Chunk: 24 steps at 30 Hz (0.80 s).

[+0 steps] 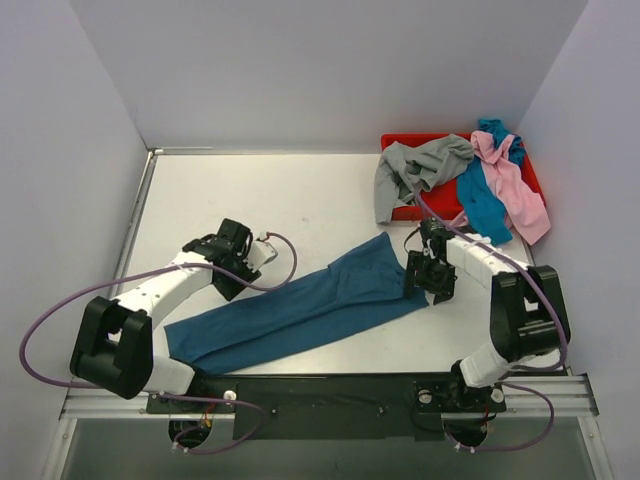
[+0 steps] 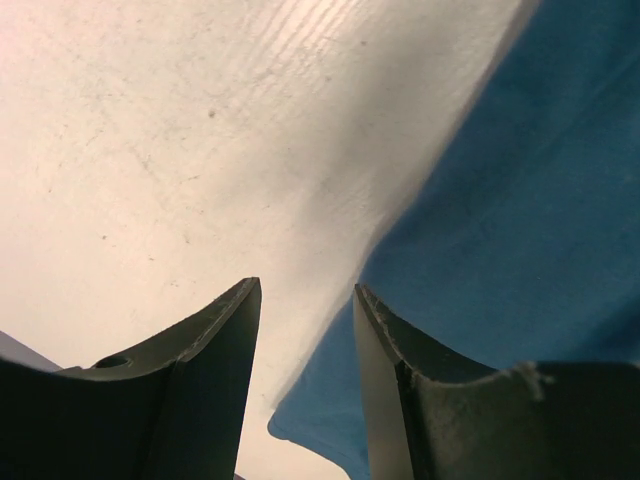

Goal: Fold and stack the t-shirts
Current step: Rotate the tshirt 90 degrees

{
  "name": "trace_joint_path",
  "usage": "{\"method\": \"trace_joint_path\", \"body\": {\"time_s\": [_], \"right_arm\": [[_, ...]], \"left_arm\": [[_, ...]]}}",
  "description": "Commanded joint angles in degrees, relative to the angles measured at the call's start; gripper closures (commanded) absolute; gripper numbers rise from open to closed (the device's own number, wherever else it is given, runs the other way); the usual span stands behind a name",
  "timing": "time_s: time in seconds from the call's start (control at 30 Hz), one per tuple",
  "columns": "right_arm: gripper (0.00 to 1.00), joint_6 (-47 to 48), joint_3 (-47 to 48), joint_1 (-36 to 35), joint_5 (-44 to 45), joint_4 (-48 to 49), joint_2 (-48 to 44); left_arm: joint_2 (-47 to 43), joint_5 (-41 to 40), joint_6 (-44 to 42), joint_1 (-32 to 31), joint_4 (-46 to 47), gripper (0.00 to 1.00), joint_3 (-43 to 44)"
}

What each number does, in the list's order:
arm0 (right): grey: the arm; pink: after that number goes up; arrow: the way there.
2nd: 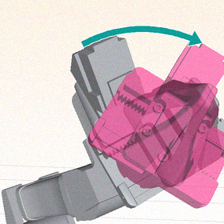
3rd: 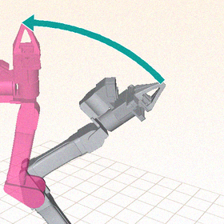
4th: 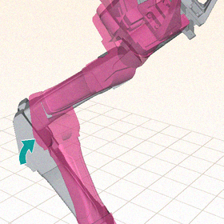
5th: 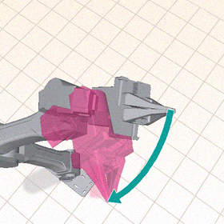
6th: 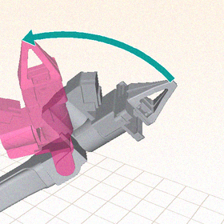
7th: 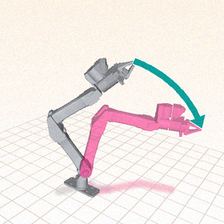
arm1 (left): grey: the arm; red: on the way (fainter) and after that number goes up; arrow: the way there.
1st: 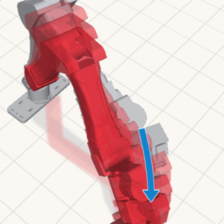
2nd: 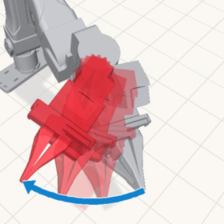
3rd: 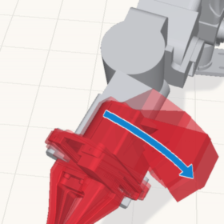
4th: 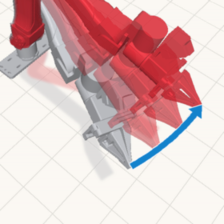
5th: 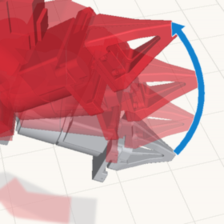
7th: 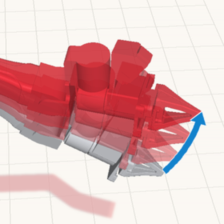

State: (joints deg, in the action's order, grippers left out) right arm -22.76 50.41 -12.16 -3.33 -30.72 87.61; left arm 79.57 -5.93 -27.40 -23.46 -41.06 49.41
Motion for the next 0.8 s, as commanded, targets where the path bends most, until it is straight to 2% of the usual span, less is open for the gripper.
{"method": "trace_joint_path", "body": {"time_s": [0.0, 0.03, 0.07, 0.1, 0.17, 0.37, 0.57, 0.77], "right_arm": [[0.45, -0.18, 0.55, 1.26, -6.4, 2.77, 6.32], [0.59, 0.09, 1.09, 1.18, -7.29, 3.12, 7.39], [0.67, 0.61, 2.4, 1.18, -8.61, 3.21, 9.4], [0.84, 0.88, 3.19, 1.26, -8.88, 3.21, 10.37], [1.0, 1.49, 5.56, 1.18, -9.15, 2.95, 12.66], [1.0, 5.0, 23.22, -2.77, -8.62, -3.55, 23.38], [1.0, 7.82, 51.75, -7.87, -6.68, -11.64, 39.71], [1.0, 4.32, 75.31, -7.18, -10.81, -15.78, 52.55]], "left_arm": [[0.59, -2.32, 0.59, 2.01, 3.18, 0.48, 1.21], [0.5, -2.59, 0.59, 2.37, 3.09, 0.48, 1.57], [0.32, -2.68, 0.68, 3.24, 3.18, 0.48, 1.66], [0.24, -2.77, 0.68, 3.77, 3.0, 0.48, 1.92], [-0.03, -2.77, 0.5, 5.53, 2.65, 0.48, 2.18], [-0.12, -2.07, -0.99, 12.12, 2.12, 0.48, 0.69], [-0.2, -2.42, -2.92, 19.58, 2.74, 0.48, -1.86], [0.32, -1.71, -3.63, 20.21, 2.3, 0.48, -3.09]]}}
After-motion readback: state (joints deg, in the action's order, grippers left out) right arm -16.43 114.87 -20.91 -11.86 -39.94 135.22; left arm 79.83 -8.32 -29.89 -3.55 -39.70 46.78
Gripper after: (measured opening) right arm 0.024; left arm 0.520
